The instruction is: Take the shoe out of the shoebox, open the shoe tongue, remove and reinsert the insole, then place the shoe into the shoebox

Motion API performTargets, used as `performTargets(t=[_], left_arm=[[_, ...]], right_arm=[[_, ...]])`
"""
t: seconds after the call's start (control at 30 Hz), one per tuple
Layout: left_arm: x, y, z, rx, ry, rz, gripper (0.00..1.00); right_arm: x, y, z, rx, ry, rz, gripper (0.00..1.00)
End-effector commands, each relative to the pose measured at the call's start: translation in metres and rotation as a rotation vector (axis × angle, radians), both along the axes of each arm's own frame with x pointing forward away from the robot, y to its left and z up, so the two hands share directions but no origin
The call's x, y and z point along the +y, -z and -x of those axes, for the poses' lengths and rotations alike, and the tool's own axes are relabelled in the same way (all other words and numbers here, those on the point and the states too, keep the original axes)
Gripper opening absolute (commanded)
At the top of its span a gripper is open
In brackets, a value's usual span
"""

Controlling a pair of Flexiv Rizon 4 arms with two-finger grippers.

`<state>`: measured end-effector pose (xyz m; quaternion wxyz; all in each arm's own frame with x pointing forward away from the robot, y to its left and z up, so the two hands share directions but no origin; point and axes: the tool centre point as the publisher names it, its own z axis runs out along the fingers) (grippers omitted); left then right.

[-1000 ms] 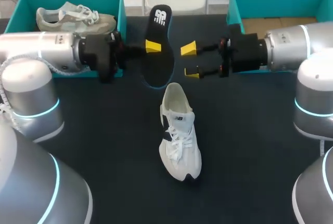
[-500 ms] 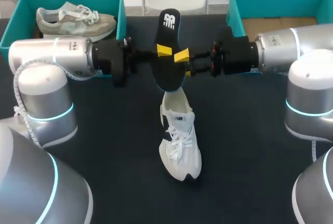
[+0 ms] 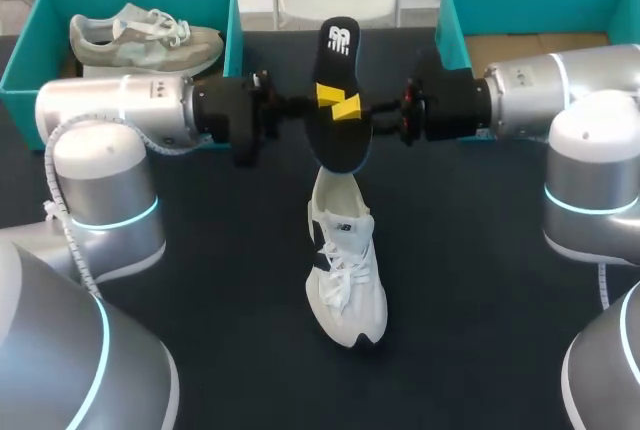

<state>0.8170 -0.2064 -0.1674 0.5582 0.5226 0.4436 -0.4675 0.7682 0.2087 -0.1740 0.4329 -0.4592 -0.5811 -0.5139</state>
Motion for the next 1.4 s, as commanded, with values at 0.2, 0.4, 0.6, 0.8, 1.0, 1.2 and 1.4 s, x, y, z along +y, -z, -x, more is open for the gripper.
performTargets(t=[0.2,0.4,0.6,0.8,1.0,1.2,1.4], left_arm=[[-0.005,0.003,0.0,0.004,-0.001,0.008,0.0],[-0.007,0.004,-0.001,0.009,-0.002,0.008,0.0],[-0.009,0.004,-0.001,0.023,-0.006,0.016,0.0],[-0.008,0.004,-0.001,0.03,-0.006,0.017,0.0],[-0.004,0.005,0.0,0.039,-0.004,-0.002,0.38],[0.006,0.002,-0.005,0.102,-0.035,-0.015,1.0],[0.027,-0.004,-0.009,0.239,-0.069,-0.04,1.0]], right_arm=[[0.002,0.002,-0.001,0.005,0.004,-0.001,0.29],[0.002,0.002,-0.002,0.008,0.004,-0.005,0.25],[0.005,0.004,-0.005,0.008,0.002,-0.009,0.19],[0.005,0.004,-0.007,0.009,0.0,-0.01,0.0],[0.004,0.004,-0.008,0.005,-0.001,-0.007,0.0],[0.002,0.003,-0.009,0.003,-0.002,-0.001,0.0],[0.0,0.006,-0.008,0.004,0.016,0.011,0.0]])
